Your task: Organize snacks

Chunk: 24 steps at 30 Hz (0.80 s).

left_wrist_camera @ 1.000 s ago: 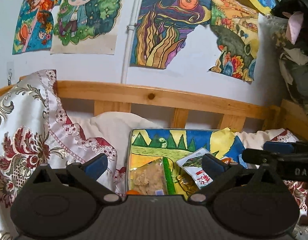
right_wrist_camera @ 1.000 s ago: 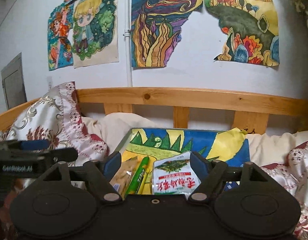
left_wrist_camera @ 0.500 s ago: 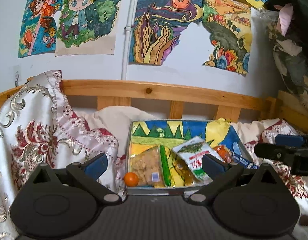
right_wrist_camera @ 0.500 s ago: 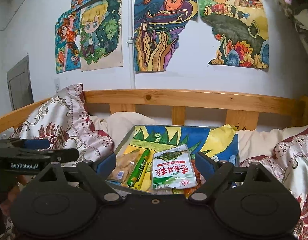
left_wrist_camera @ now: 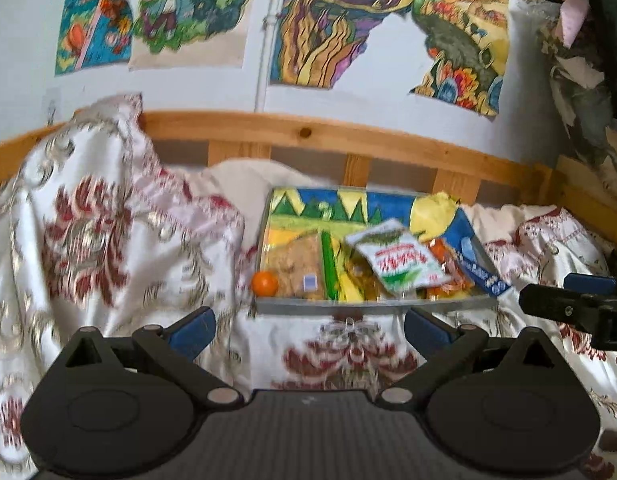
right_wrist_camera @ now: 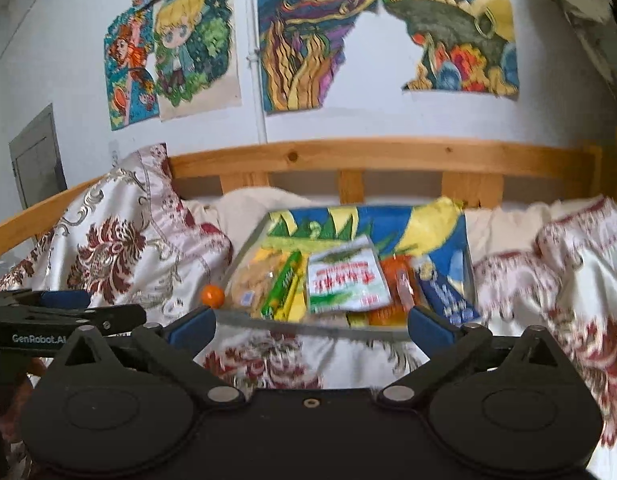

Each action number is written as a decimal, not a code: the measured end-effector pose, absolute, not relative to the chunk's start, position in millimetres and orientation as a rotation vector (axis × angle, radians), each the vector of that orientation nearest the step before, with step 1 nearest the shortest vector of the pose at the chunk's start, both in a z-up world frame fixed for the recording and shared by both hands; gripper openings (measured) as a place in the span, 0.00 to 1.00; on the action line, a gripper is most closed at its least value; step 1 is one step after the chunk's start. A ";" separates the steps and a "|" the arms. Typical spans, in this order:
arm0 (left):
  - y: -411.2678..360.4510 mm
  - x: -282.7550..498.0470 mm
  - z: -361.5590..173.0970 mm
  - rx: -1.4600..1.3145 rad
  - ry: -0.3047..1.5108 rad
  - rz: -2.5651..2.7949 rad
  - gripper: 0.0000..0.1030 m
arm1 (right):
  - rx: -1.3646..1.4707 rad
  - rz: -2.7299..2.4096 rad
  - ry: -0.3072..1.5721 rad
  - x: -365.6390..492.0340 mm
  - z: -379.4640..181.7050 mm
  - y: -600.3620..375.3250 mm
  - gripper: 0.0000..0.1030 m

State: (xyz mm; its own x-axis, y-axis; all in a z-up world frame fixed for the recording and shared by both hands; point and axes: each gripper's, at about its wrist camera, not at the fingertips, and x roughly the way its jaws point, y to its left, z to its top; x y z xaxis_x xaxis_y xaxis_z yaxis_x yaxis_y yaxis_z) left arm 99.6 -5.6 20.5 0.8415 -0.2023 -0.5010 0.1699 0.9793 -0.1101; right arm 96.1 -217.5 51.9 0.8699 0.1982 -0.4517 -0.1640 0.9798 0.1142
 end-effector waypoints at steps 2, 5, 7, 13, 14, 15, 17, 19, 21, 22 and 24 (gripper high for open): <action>-3.1 95.9 16.2 -0.074 0.562 -0.189 0.99 | 0.081 0.179 0.495 91.0 47.2 -219.4 0.99; -0.1 91.4 13.3 -0.091 0.586 -0.176 0.99 | 0.091 0.157 0.523 84.7 40.8 -220.1 0.99; 0.9 87.8 11.5 -0.093 0.598 -0.168 0.99 | 0.102 0.143 0.542 80.6 37.2 -220.6 0.99; -0.2 81.0 4.0 -0.090 0.641 -0.159 0.99 | 0.112 0.117 0.581 68.9 27.5 -217.5 0.99; -1.0 80.3 3.0 -0.092 0.647 -0.159 0.99 | 0.109 0.113 0.593 68.0 25.3 -217.5 0.99; -1.6 79.7 2.0 -0.092 0.650 -0.162 0.99 | 0.102 0.111 0.604 67.2 23.1 -216.8 0.99; -3.8 78.9 -0.2 -0.084 0.656 -0.169 0.99 | 0.090 0.108 0.615 64.6 19.1 -216.1 0.99; -6.6 78.7 -2.6 -0.067 0.662 -0.172 0.99 | 0.088 0.102 0.624 63.6 15.9 -216.4 0.99; -8.4 78.9 -5.1 -0.054 0.668 -0.171 0.99 | 0.097 0.093 0.632 64.1 13.6 -217.9 0.99; -8.6 79.0 -6.0 -0.053 0.672 -0.172 0.99 | 0.103 0.087 0.636 64.4 12.4 -218.7 0.99; -8.7 79.6 -7.7 -0.057 0.681 -0.175 0.99 | 0.112 0.079 0.643 66.0 11.2 -219.8 0.99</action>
